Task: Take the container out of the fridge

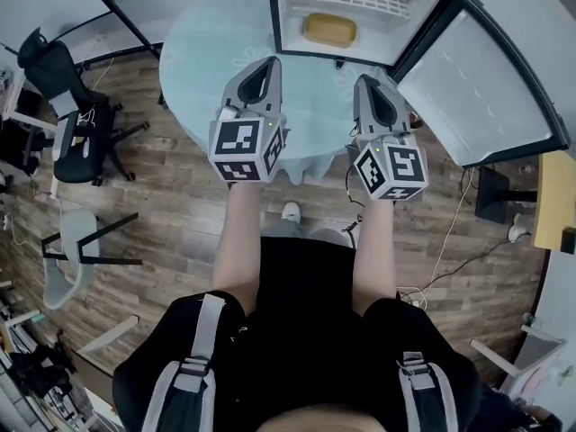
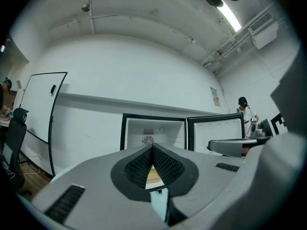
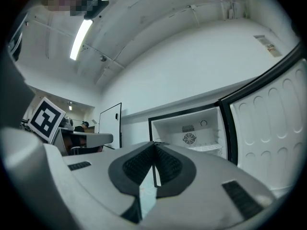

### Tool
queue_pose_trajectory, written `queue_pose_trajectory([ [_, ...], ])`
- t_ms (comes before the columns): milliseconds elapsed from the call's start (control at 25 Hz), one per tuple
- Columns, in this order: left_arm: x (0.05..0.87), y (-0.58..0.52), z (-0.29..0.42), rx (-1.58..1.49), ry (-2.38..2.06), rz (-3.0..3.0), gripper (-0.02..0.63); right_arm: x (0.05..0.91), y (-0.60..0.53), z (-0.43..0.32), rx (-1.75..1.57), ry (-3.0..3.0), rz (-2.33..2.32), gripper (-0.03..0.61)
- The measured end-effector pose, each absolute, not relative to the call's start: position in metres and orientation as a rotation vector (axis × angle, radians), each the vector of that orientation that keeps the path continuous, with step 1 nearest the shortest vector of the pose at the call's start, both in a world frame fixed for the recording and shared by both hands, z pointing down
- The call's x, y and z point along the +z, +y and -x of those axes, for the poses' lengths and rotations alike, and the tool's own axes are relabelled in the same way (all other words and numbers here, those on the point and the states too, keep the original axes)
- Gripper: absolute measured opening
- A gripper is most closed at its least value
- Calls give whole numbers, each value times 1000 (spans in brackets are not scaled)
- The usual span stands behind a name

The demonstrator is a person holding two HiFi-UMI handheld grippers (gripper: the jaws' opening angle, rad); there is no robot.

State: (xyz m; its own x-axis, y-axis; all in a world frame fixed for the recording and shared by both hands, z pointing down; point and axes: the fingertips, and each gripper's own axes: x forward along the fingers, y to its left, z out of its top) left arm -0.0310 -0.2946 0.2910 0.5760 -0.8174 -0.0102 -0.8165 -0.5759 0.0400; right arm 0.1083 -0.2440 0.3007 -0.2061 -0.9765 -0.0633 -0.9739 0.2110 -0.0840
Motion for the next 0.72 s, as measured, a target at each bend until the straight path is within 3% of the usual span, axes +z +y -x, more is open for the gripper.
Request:
queue_pose_trajectory([
  [240,307,-325,5,31,-1402,-2716,6,330,-260,-175,-254,2295,2028,8],
  [720,367,-345,-70,306,-1346,-2800,8,381,-298,-202,-452,2466,1978,8],
])
